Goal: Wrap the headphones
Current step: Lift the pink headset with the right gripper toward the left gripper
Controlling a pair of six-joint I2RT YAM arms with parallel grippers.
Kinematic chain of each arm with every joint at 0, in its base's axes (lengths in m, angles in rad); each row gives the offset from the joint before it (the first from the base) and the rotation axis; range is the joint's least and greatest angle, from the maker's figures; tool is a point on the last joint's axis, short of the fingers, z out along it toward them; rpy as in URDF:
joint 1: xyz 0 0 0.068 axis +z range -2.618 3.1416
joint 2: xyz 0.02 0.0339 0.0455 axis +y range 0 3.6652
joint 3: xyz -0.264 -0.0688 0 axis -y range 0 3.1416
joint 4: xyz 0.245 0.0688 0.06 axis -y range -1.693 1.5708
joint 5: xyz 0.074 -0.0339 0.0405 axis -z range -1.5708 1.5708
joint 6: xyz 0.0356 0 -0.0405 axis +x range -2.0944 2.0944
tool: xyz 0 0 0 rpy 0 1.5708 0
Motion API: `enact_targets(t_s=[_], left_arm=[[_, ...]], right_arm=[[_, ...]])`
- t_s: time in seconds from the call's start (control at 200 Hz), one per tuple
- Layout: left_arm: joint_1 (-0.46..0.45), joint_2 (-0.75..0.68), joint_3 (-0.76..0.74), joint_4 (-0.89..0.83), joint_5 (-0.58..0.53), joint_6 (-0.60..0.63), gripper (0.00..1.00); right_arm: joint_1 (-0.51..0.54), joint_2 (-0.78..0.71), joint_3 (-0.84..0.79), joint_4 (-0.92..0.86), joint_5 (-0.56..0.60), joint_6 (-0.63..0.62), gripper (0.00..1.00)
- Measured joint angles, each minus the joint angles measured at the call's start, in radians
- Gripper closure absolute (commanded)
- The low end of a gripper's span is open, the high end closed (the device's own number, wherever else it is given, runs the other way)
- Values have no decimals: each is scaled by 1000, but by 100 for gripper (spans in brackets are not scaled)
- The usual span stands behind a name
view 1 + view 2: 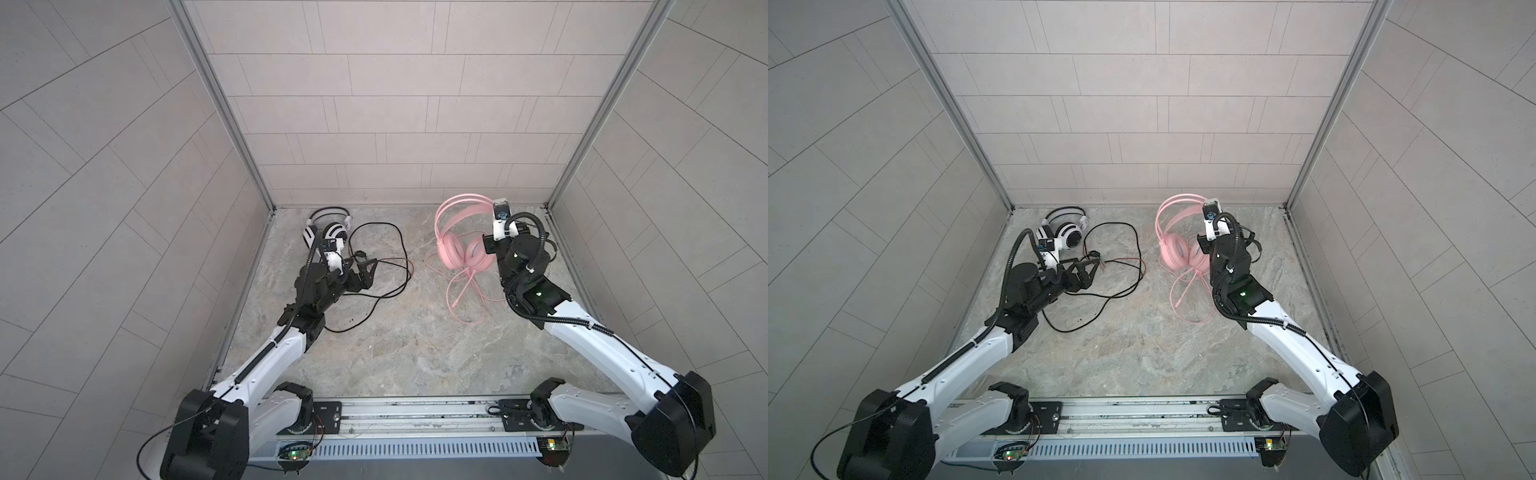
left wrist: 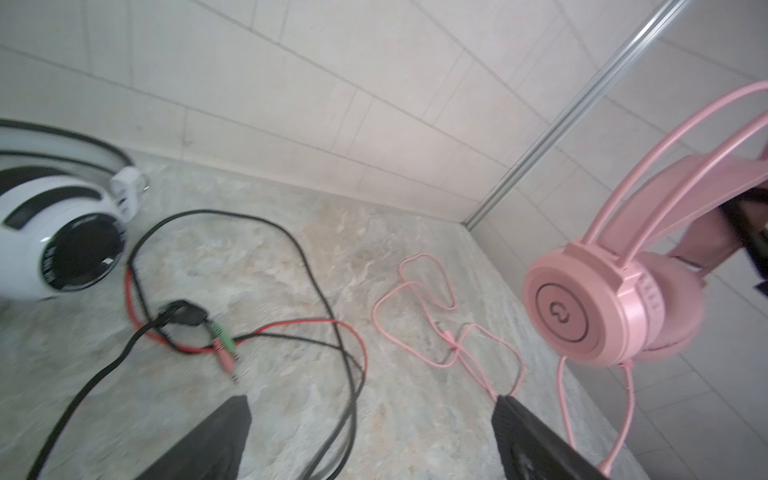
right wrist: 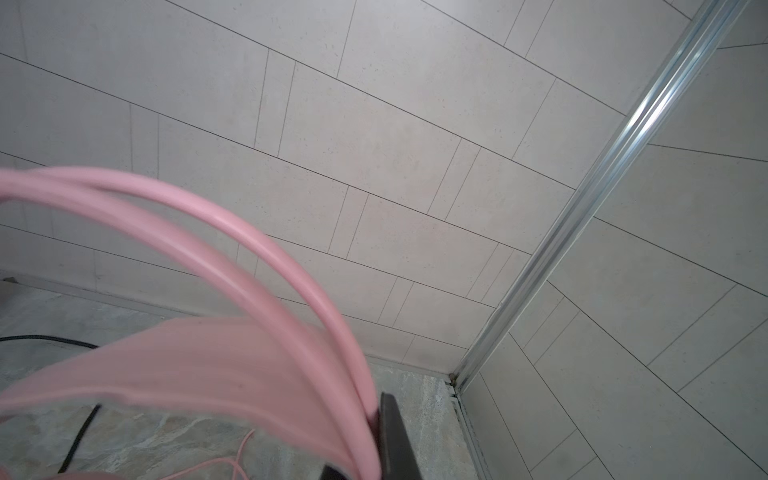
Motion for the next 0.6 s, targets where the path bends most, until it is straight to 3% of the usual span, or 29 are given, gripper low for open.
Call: enact_targets(t_s=[0.145,0.25,0.445,0.6], left_arm=[[-79,112,305,-164,91,59,0],[-141,193,498,-308,121,169,0],[-248,273,672,-589,117,418,0],[-272,361,824,-784,122,558,0]], right_arm=[[0,2,35,-142,-98,65,100],[1,34,69,-267,-162,100,100],[2,99,135,-454,-249,151,100],[3,140,208,-562,-280,180,100]])
